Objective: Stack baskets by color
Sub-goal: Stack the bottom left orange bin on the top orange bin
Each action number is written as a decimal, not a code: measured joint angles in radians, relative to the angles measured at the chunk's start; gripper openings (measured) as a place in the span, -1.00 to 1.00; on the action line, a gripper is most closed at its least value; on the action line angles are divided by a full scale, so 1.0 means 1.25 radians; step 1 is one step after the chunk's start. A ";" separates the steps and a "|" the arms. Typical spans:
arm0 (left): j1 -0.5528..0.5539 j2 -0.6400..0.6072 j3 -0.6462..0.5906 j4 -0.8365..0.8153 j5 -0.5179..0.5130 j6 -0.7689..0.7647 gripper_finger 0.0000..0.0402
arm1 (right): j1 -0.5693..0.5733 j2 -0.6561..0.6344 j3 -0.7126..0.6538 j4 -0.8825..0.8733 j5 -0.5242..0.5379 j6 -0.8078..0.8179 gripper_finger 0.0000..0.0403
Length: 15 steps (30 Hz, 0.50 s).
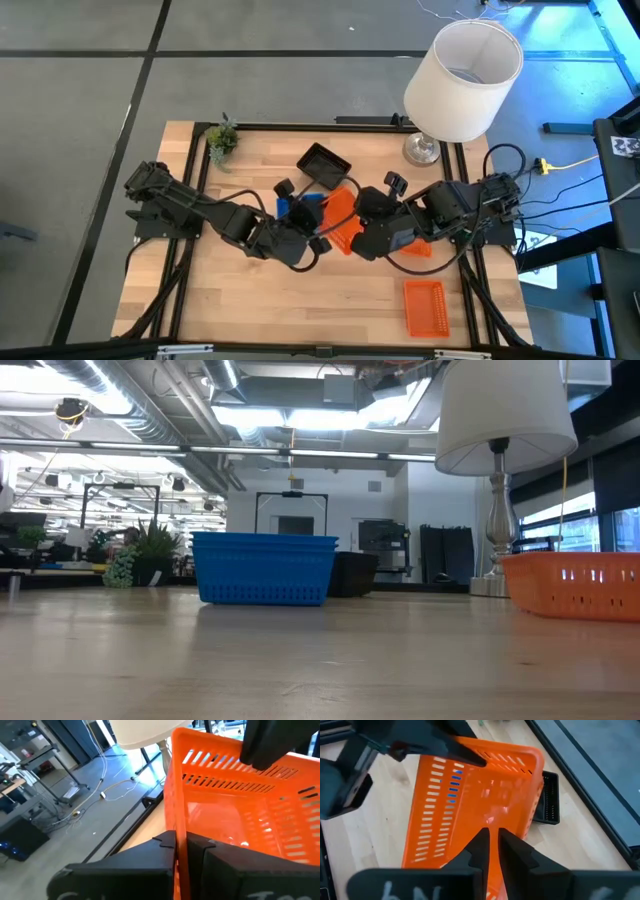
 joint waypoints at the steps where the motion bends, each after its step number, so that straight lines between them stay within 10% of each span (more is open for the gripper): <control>1: -0.002 0.000 0.000 0.001 0.000 0.000 -1.00 | -0.002 0.000 0.000 0.000 0.000 0.000 -0.79; 15: -0.039 -0.001 0.000 0.013 -0.021 0.018 -1.00 | -0.031 0.001 0.000 -0.001 -0.008 -0.022 -0.79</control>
